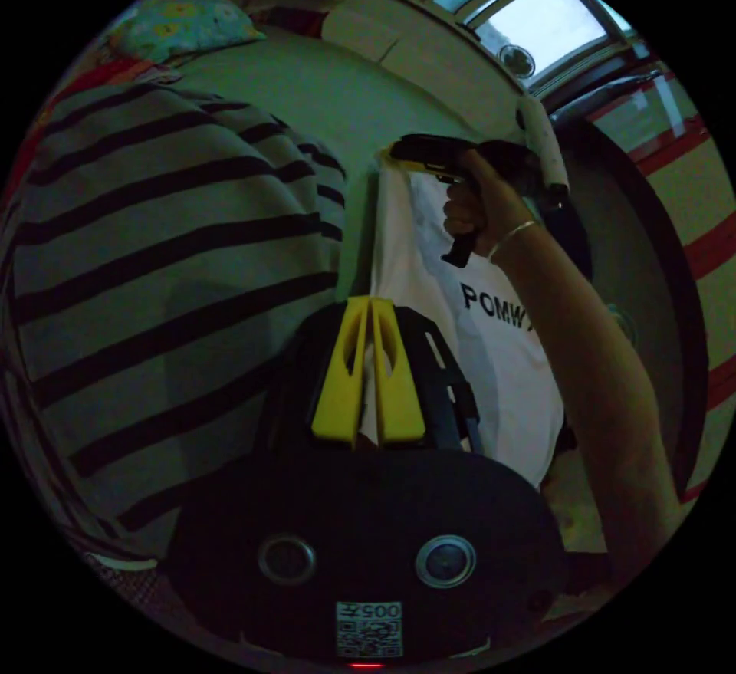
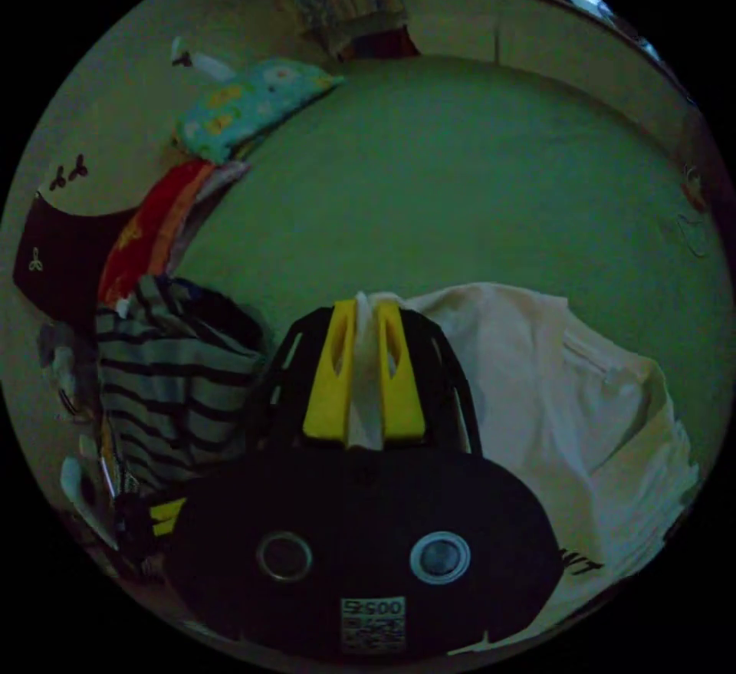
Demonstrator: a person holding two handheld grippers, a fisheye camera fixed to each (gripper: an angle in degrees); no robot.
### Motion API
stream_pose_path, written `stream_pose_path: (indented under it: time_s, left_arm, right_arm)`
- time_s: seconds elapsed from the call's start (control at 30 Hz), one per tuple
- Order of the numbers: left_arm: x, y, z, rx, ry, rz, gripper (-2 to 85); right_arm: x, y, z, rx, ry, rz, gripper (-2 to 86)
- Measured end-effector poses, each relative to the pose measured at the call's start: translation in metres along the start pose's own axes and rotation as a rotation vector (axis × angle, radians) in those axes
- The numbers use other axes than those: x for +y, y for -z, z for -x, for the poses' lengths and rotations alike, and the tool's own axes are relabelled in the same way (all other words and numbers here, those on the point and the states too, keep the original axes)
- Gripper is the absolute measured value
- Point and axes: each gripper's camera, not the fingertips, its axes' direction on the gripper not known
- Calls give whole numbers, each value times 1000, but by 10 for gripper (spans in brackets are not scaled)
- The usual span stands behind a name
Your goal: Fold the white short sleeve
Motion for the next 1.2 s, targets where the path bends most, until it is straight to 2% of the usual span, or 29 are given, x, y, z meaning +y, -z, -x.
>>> stream_pose_path:
  time_s: [0.3,0.53,0.67,0.77,0.93,1.03,1.2]
  left_arm:
    - [5,-4,-22,-71,3,38,3]
    - [10,-1,-51,-96,28,43,3]
    - [12,1,-70,-123,26,46,3]
    - [14,0,-87,-153,22,63,3]
    - [15,1,-120,-161,33,74,3]
    - [18,10,-135,-106,52,50,4]
    - [21,17,-170,-164,49,45,3]
  right_arm:
    - [40,85,-14,94,166,-202,68]
    - [100,68,-17,174,329,-29,60]
    - [119,35,-41,254,274,61,28]
    - [121,41,-69,200,135,-8,6]
    - [135,56,-97,117,55,-1,1]
    - [163,86,-90,94,128,-73,22]
    - [236,109,-61,-9,277,-47,51]
